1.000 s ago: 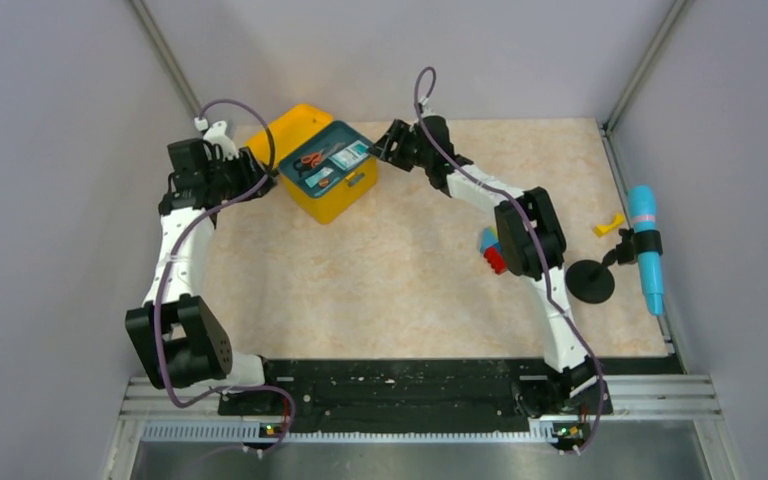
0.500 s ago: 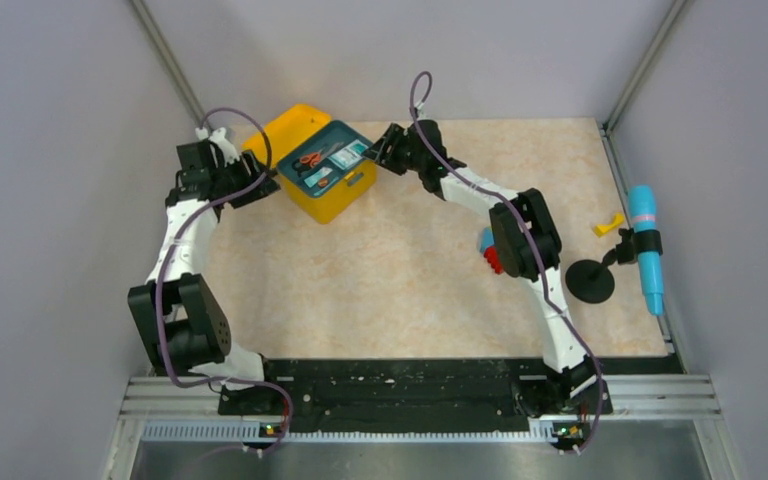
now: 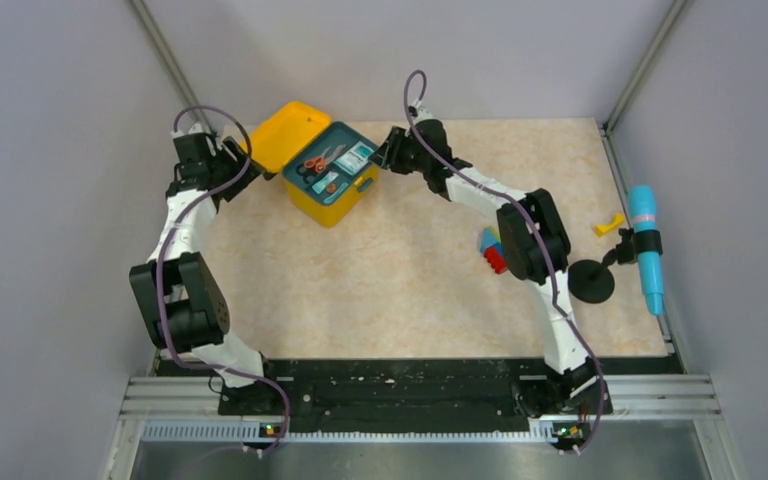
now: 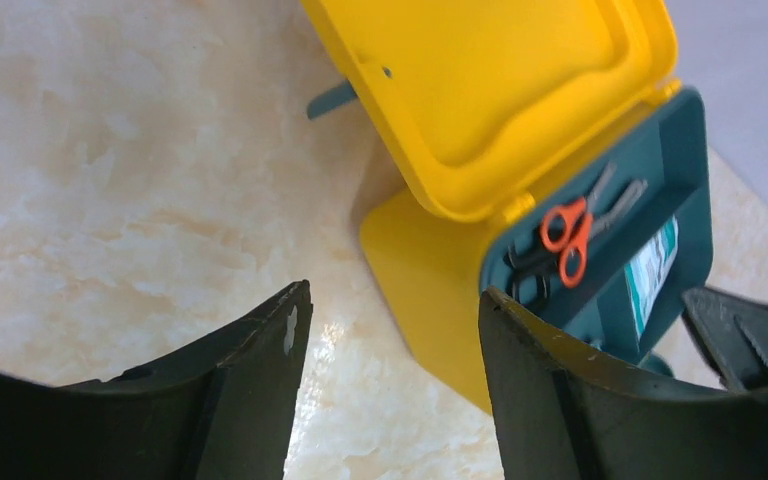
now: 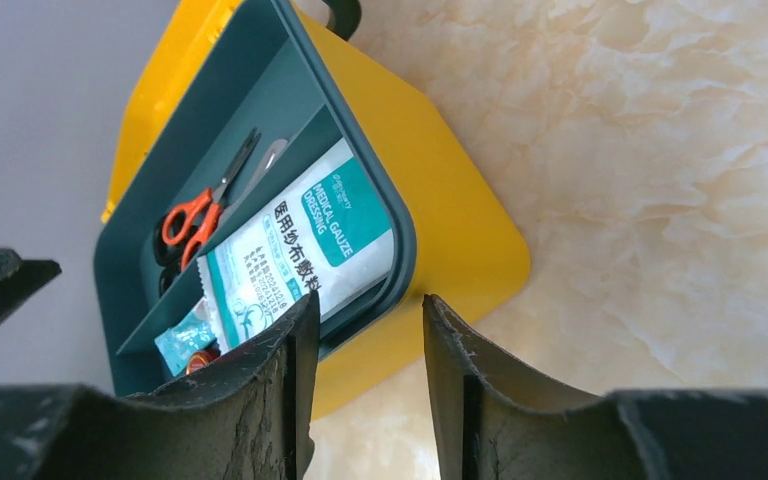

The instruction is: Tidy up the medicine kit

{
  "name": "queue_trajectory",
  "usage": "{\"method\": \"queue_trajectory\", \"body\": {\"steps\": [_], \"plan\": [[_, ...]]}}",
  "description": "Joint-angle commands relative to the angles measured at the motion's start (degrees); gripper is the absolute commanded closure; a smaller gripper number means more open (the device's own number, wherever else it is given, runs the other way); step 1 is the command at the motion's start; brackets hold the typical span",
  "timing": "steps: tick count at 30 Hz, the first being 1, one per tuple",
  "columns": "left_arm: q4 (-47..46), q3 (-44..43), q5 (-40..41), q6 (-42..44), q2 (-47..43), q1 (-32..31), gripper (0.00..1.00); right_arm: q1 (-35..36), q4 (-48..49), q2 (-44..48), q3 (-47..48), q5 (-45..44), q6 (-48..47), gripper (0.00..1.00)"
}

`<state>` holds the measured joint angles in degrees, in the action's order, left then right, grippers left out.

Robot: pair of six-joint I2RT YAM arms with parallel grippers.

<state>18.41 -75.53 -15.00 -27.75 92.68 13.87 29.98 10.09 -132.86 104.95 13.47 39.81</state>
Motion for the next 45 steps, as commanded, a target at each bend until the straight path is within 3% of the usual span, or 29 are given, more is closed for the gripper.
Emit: {"method": "queue_trajectory", "body": {"steps": [1, 12, 17, 21, 25, 29, 32, 35, 39, 45], "plan": [[-13.4, 2.1, 0.5, -8.7, 3.4, 0.9, 0.33, -1.7, -8.0, 3.4, -2.0, 1.3, -9.5, 0.59], [-27.4, -11.0, -2.4, -10.0, 23.7, 0.9, 0.3, -1.7, -8.9, 4.1, -2.2, 0.9, -16.6, 0.57], [-36.5, -14.8, -9.7, -9.9, 30.2, 0.8, 0.3, -1.7, -9.7, 4.0, -2.3, 0.4, -19.0, 0.56], [-44.0, -15.9, -21.8, -14.8, 31.1, 0.9, 0.33, -1.7, -9.9, 3.7, -2.2, 1.2, -20.8, 0.54], [-48.6, -13.5, -28.8, -16.5, 28.4, 0.6, 0.36, -2.0, -11.6, 3.4, 0.0, 3.4, -21.8, 0.48], [-54.0, -6.5, -30.6, -17.1, 21.5, 0.6, 0.36, -3.2, -12.6, 4.8, 2.1, 10.2, -20.8, 0.32], [-55.0, -1.4, -32.6, -15.4, 16.7, 0.2, 0.36, -4.3, -11.7, 6.7, 1.1, 15.5, -18.2, 0.25], [-54.1, 4.6, -33.6, -9.8, 12.2, -1.0, 0.35, -5.5, -10.6, 8.2, -1.0, 20.2, -16.0, 0.24], [-45.6, 7.9, -27.6, -1.9, 8.6, -1.7, 0.39, -5.9, -6.5, 8.3, -4.5, 24.9, -12.9, 0.23], [-41.9, 9.5, -20.4, 1.1, 8.3, -1.3, 0.46, -4.2, -4.7, 5.8, -2.3, 27.7, -9.3, 0.28]]}}
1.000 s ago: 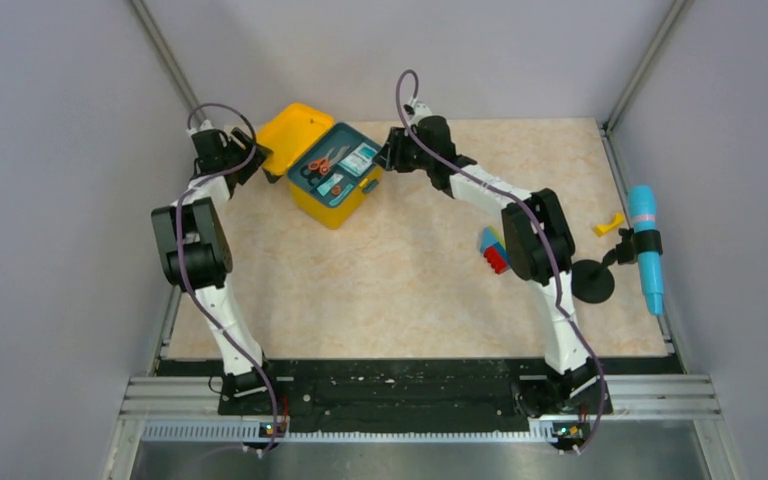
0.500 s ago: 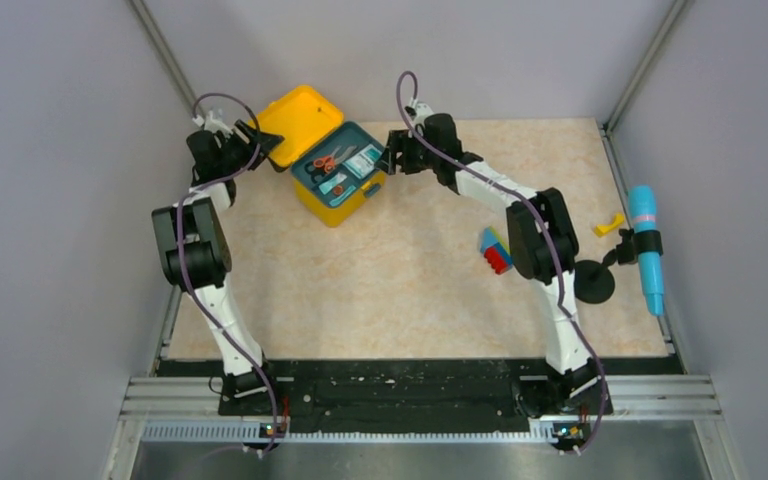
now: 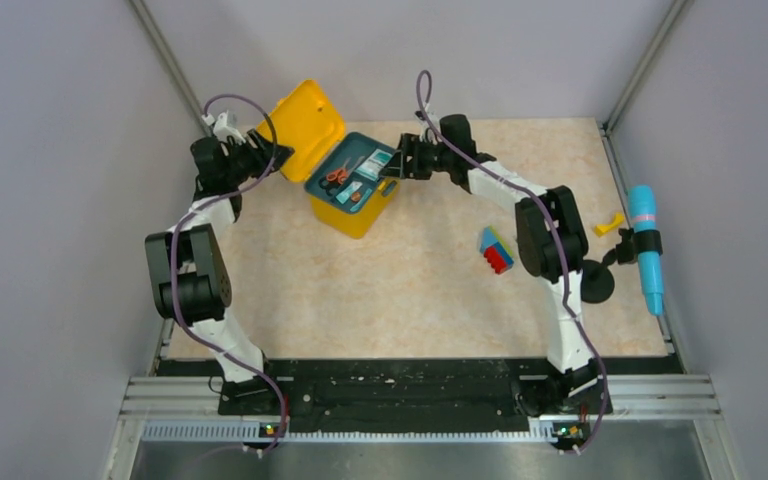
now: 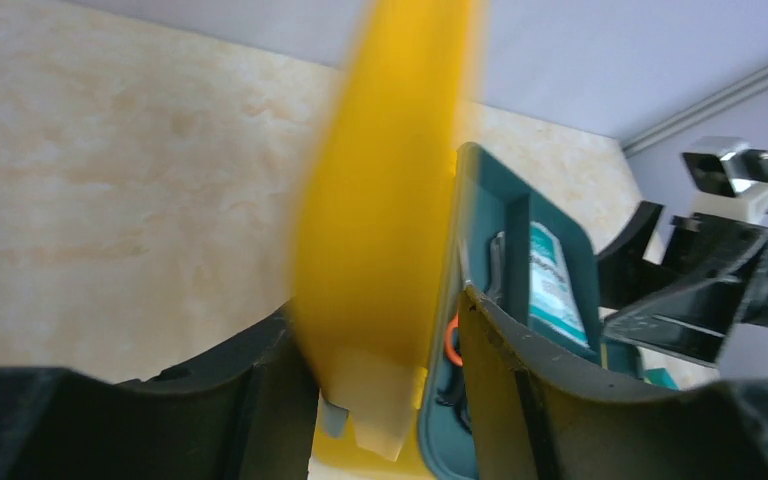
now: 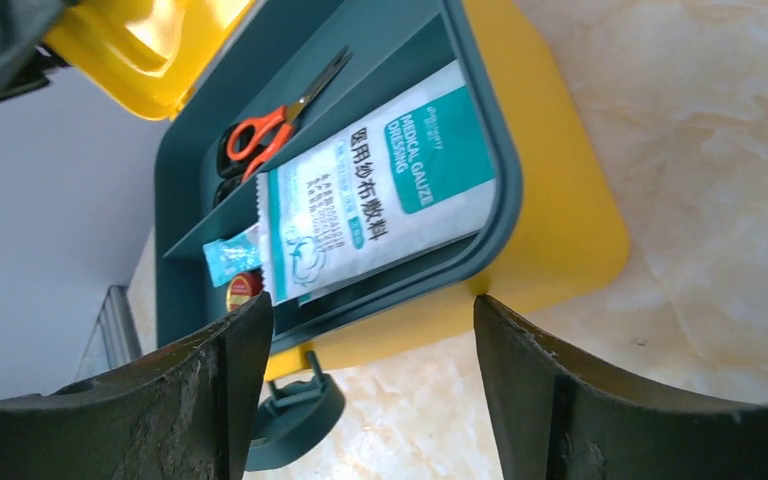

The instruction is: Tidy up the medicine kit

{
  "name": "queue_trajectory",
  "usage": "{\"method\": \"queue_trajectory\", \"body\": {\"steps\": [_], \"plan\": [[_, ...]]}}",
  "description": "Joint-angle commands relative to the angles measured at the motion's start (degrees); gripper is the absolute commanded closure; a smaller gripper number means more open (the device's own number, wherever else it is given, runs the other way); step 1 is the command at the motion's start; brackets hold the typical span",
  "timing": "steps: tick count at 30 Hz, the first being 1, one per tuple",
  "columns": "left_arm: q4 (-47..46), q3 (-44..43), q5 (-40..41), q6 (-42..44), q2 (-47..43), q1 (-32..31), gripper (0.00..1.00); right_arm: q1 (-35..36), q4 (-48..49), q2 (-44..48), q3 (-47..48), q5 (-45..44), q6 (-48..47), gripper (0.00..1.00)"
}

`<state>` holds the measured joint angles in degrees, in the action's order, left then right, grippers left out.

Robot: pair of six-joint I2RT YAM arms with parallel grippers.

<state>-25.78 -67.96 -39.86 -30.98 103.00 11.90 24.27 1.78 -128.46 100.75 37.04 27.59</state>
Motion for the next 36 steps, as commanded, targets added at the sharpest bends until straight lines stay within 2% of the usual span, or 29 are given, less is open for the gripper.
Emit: {"method": "queue_trajectory", "body": {"steps": [1, 7, 11, 12, 14, 16, 22, 27, 31, 36], "plan": [[2.1, 2.6, 3.7, 4.3, -2.9, 0.6, 0.46, 1.5, 3.7, 1.8, 2.1, 4.3, 3.1, 0.27], [4.0, 7.1, 0.1, 8.8, -10.9, -2.4, 0.46, -0.2, 4.7, 6.4, -2.2, 4.5, 4.4, 0.23], [9.0, 9.1, 2.7, 15.2, -16.6, -5.9, 0.38, -2.2, 6.1, 9.6, -5.7, 9.6, 5.2, 0.2], [10.4, 9.3, 3.3, 16.1, -18.1, -6.7, 0.35, -2.5, 6.5, 10.2, -6.7, 11.4, 5.9, 0.19], [12.7, 10.1, 4.2, 18.2, -20.3, -8.1, 0.08, -3.4, 8.2, 11.5, -8.8, 14.7, 7.2, 0.18], [15.3, 10.9, 5.3, 20.9, -22.5, -10.4, 0.02, -4.2, 9.9, 12.6, -11.0, 16.6, 8.5, 0.17], [22.8, 11.2, 2.6, 26.7, -24.2, -14.9, 0.01, -7.7, 11.9, 15.1, -16.8, 17.5, 10.7, 0.17], [31.4, 6.7, -0.1, 33.8, -24.3, -16.1, 0.01, -9.7, 14.2, 16.2, -20.6, 18.1, 12.0, 0.17], [31.5, 5.6, 1.6, 32.3, -23.8, -16.2, 0.01, -9.1, 16.4, 15.2, -20.9, 16.3, 13.0, 0.18], [31.4, 4.5, 3.0, 29.6, -22.5, -16.2, 0.03, -6.7, 14.3, 11.4, -15.5, 12.0, 12.7, 0.22]]}}
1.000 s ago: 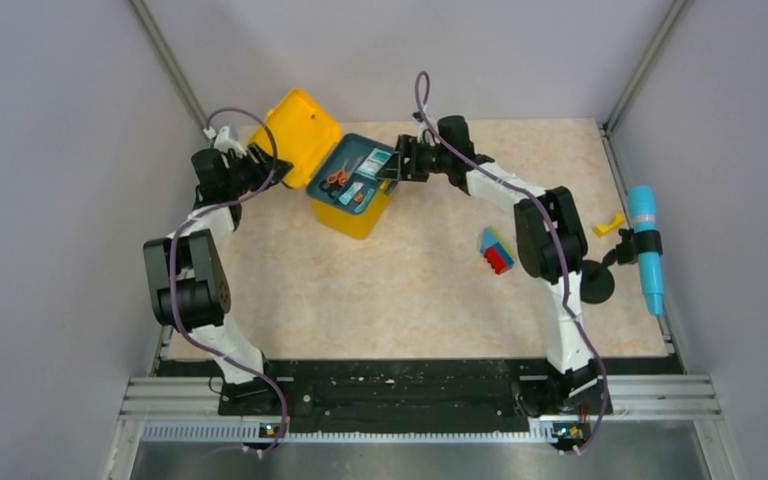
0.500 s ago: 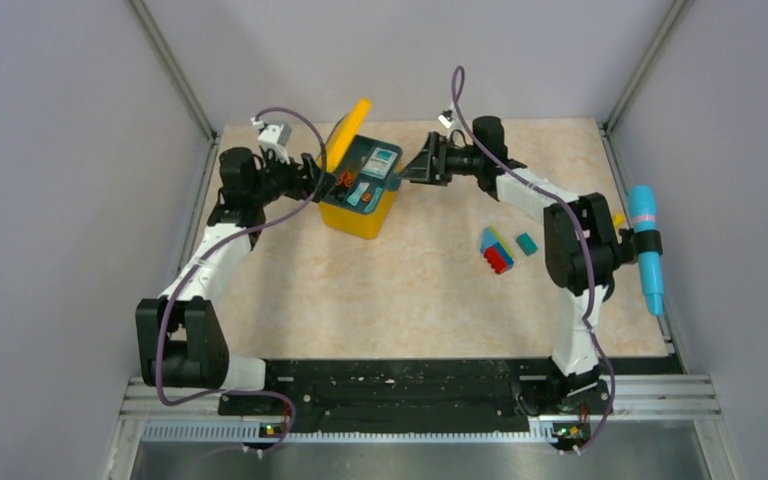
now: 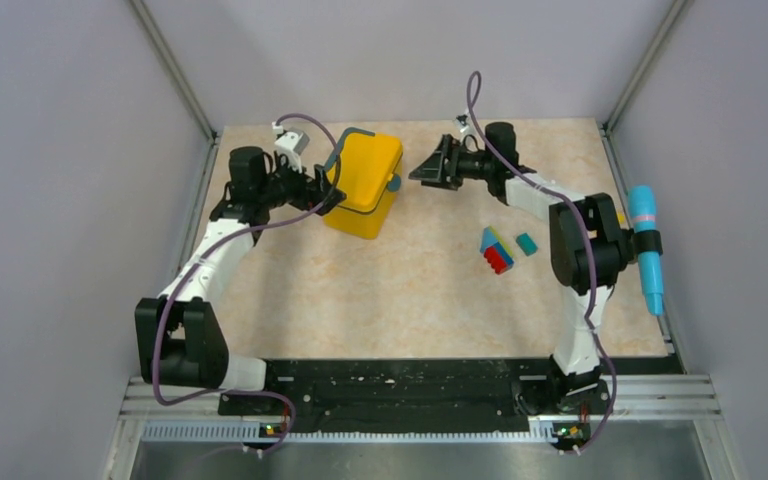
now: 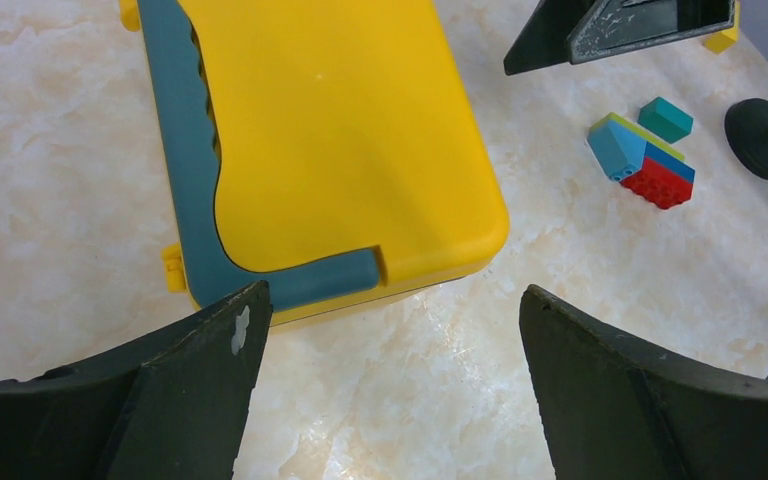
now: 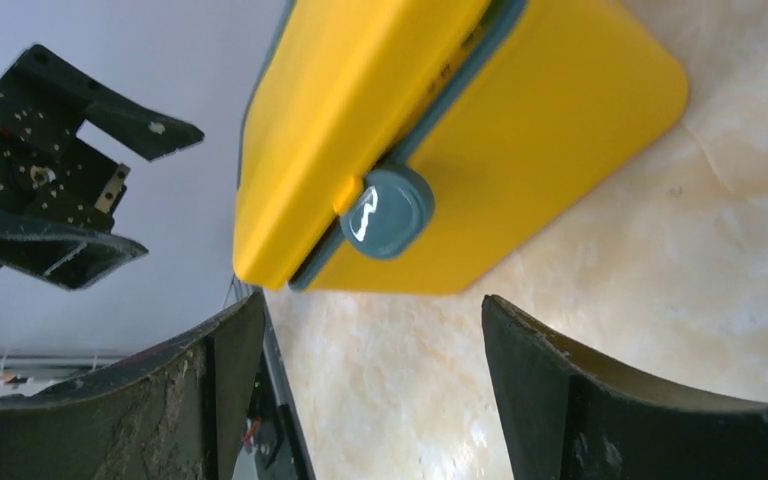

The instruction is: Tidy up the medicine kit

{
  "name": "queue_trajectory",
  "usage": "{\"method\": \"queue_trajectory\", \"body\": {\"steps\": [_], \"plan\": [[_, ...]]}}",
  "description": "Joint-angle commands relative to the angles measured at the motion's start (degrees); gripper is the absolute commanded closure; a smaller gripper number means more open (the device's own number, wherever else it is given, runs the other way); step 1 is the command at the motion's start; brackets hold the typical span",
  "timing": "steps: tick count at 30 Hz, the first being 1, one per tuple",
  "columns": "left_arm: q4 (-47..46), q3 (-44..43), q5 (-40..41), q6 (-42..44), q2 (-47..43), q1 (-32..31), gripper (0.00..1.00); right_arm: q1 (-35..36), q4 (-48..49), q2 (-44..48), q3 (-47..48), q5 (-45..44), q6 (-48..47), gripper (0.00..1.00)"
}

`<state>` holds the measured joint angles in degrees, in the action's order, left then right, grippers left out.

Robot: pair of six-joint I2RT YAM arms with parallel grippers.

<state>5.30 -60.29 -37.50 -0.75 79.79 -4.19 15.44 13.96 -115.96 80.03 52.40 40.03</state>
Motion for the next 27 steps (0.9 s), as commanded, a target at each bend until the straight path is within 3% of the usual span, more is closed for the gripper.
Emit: {"method": "queue_trajectory", "body": {"steps": [1, 7, 13, 20, 27], "plan": [[1.0, -3.9, 0.7, -0.2, 1.2, -0.1, 0.03, 2.6, 1.7, -1.9, 6.4, -4.2, 0.3, 0.23], [5.2, -9.0, 1.7, 7.1, 4.0, -0.2, 0.03, 5.3, -2.0, -6.2, 12.1, -9.9, -3.6, 0.45], [5.6, -9.9, 7.5, 17.0, 4.4, -6.7, 0.01, 6.1, -4.9, -9.0, 14.9, -14.6, -5.6, 0.44], [4.6, -5.8, 19.0, 37.0, 3.7, -16.8, 0.01, 6.1, -1.8, -8.4, 13.8, -12.1, -4.4, 0.41], [2.4, -4.2, 22.9, 47.3, 7.4, -20.8, 0.01, 6.0, -0.5, -7.6, 12.3, -11.5, -3.3, 0.37]]}}
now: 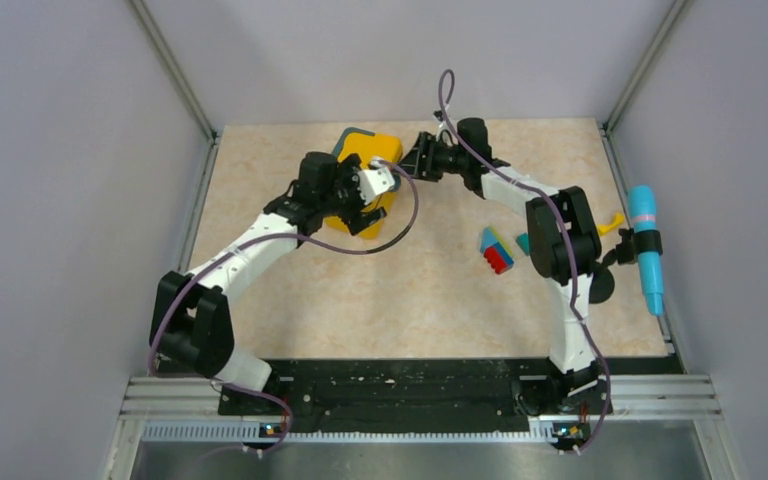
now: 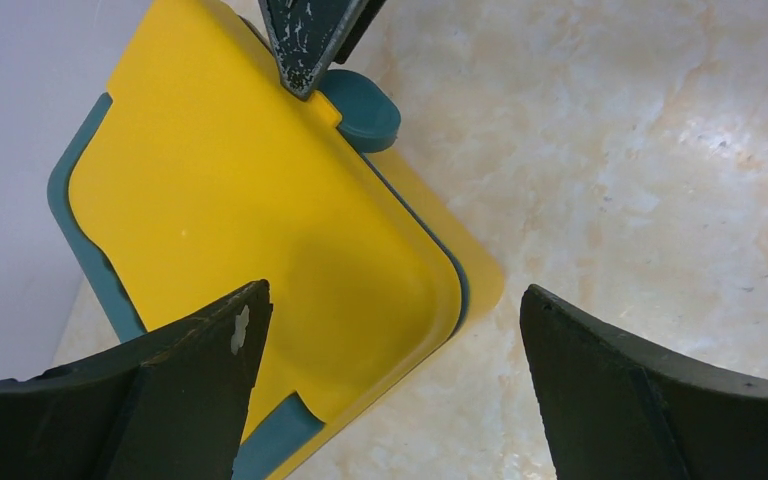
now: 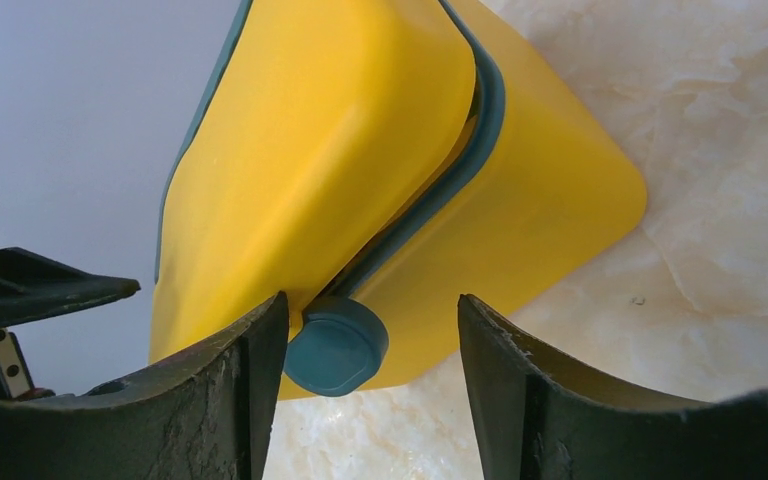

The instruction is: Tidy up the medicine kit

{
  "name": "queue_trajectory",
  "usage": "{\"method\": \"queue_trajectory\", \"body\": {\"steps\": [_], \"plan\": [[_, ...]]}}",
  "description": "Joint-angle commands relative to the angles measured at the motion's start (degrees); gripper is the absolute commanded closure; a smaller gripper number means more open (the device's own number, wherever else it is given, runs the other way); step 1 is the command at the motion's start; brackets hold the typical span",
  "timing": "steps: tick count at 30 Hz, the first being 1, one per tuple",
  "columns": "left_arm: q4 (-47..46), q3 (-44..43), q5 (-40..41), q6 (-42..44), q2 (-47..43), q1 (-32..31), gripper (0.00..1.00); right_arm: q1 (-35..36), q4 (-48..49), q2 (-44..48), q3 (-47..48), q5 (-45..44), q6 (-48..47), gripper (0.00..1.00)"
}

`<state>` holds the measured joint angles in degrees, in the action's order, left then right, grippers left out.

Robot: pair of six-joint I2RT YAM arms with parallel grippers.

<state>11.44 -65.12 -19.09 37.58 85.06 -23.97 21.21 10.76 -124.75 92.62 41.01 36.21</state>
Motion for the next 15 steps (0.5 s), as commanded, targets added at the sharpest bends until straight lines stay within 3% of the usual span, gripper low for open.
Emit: {"method": "queue_trajectory", "body": {"steps": [1, 8, 15], "plan": [[-4.3, 0.8, 5.6, 10.1, 2.8, -1.3, 0.01, 0.3, 2.7, 1.2, -0.4, -0.1, 0.8, 0.36], [-17.4, 1.9, 15.0, 5.7, 2.6, -1.5, 0.02, -0.1, 6.5, 1.9, -3.0, 3.4, 3.1, 0.31], [-18.2, 1.8, 14.7, 2.6, -1.0, -1.4, 0.02, -0.6, 11.2, 1.9, -4.9, 6.9, 6.4, 0.3]]}}
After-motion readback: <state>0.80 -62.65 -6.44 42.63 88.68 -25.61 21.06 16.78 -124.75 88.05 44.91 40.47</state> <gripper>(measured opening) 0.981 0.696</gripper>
